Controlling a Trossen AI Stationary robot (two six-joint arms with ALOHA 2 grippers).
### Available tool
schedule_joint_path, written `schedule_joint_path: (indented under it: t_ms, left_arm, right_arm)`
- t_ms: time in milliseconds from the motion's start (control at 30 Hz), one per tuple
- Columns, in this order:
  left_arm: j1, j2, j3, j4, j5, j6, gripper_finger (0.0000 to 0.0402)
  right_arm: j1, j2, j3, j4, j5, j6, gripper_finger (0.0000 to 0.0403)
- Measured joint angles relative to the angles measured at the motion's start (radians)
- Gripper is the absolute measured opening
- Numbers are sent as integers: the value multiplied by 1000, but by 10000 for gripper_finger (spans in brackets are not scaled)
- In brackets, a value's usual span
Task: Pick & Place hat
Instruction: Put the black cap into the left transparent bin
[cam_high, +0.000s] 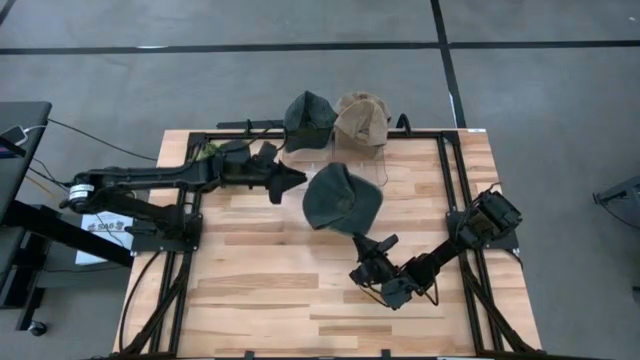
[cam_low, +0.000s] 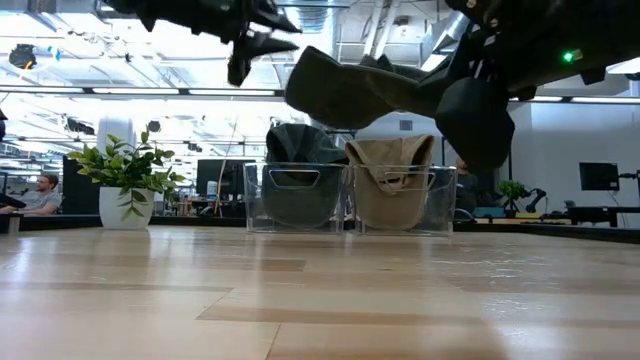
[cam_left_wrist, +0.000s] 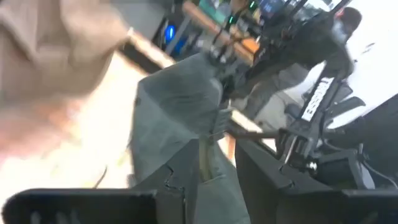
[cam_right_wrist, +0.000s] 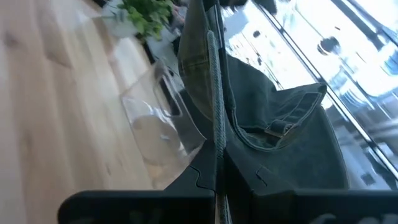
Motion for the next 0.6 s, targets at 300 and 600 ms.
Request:
schedule_joint_path:
  t_ms: [300,600]
  left_arm:
    - [88,0,0,-115,128,-81,100]
    - [84,0,0,-244,129,-100,100]
  right_arm:
    - [4,0,17,19,-60,-49,1]
    - [22,0,72,16,-65,-127,1]
